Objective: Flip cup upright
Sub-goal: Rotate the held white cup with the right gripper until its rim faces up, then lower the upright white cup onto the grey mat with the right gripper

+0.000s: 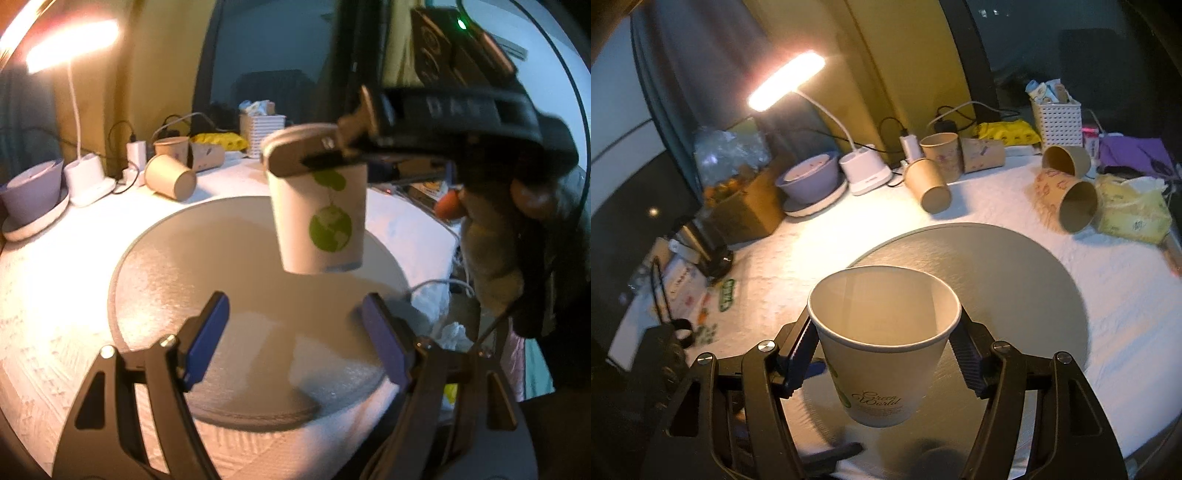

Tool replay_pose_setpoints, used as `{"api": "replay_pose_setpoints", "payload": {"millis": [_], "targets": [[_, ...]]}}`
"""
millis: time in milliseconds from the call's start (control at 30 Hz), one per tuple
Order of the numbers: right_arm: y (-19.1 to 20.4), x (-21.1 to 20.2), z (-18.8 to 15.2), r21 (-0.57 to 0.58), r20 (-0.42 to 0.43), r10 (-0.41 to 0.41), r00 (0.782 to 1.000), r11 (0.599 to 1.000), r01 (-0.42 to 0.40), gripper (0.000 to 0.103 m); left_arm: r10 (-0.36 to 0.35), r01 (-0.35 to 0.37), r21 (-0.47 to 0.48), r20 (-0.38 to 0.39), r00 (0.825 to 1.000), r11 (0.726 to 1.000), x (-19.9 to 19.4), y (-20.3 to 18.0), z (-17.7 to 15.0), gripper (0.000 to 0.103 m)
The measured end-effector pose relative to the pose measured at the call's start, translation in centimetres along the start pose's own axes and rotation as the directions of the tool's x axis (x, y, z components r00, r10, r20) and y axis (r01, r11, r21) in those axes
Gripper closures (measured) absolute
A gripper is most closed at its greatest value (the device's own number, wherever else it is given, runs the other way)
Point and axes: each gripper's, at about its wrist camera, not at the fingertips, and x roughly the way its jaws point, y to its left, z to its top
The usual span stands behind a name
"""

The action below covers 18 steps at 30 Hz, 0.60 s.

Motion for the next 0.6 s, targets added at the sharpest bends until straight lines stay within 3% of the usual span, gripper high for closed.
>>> {"api": "replay_pose_setpoints", "payload": {"millis": [300, 600], "targets": [[-0.4, 2.3, 1.7, -0.056, 0.005, -0.067, 0.998, 0.996, 0.067, 0.034, 0.051, -0.056, -0.137, -0.043, 0.998, 0.989, 0.6, 4.3, 1.5, 0.027], [-1.0, 4.9, 2.7, -0.099, 0.01, -0.147, 0.989, 0.984, 0.147, 0.034, 0.082, -0.108, -0.279, -0.101, 0.991, 0.954, 1.9, 9.0, 2.5, 0.027]]}}
